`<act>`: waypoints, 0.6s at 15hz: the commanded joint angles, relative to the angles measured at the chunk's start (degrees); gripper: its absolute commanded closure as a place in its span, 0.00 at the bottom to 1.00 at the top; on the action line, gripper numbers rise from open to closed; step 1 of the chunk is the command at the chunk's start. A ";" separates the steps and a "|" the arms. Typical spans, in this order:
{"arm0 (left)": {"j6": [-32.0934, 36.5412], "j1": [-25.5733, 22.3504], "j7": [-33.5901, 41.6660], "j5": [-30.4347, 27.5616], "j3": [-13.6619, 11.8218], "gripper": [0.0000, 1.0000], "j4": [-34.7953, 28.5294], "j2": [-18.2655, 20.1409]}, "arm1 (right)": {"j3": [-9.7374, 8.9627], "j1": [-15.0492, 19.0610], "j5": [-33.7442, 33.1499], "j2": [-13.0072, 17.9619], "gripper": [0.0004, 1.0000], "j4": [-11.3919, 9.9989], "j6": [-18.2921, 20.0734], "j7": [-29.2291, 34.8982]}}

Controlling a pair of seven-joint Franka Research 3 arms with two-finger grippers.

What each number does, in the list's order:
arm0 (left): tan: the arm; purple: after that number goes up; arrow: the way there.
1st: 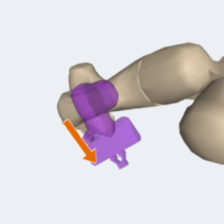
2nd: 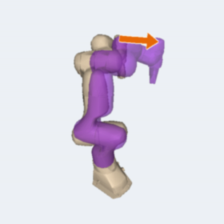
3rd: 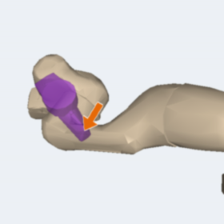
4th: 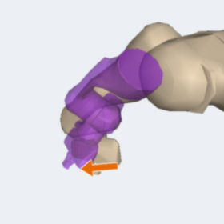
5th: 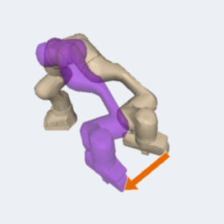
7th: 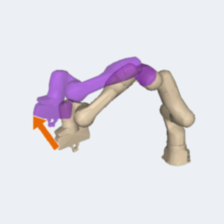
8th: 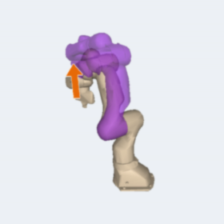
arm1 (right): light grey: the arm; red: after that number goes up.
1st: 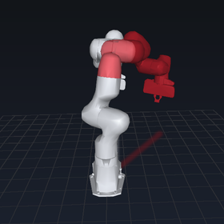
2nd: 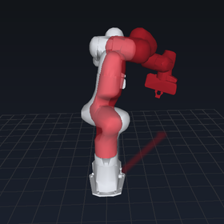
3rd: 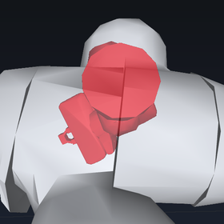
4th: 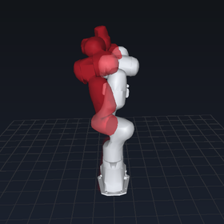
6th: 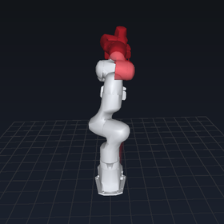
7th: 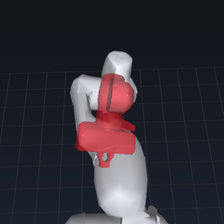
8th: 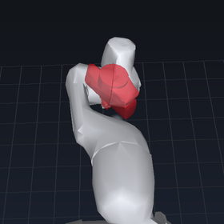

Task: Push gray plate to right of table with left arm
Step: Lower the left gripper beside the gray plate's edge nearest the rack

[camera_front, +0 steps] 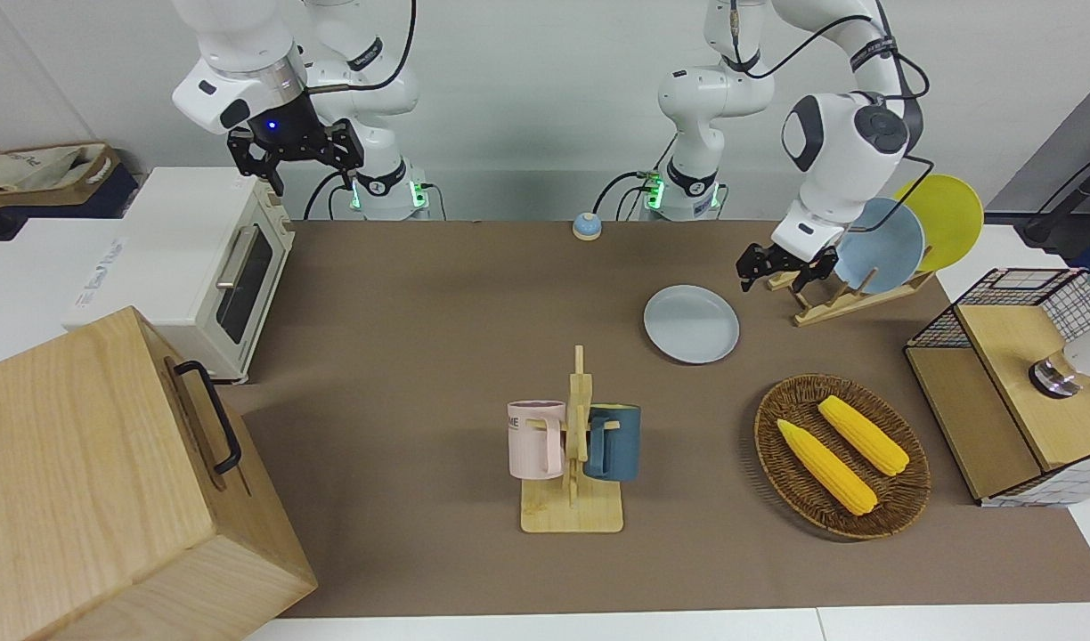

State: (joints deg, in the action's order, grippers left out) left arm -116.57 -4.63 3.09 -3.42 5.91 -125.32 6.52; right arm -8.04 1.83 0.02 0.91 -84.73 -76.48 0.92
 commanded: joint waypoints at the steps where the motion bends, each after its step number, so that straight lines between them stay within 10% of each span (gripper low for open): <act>1: -8.22 1.64 -0.98 -1.32 -0.46 0.00 -9.40 3.58 | -0.92 1.07 0.25 0.14 0.02 0.53 0.89 0.66; 9: -22.37 3.05 -2.83 -1.59 -0.46 0.00 -20.30 2.62 | -0.92 1.07 0.25 0.14 0.02 0.53 0.89 0.66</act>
State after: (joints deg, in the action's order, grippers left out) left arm -133.01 -2.86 1.15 -4.28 6.00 -140.08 7.48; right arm -8.04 1.83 0.02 0.91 -84.73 -76.48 0.92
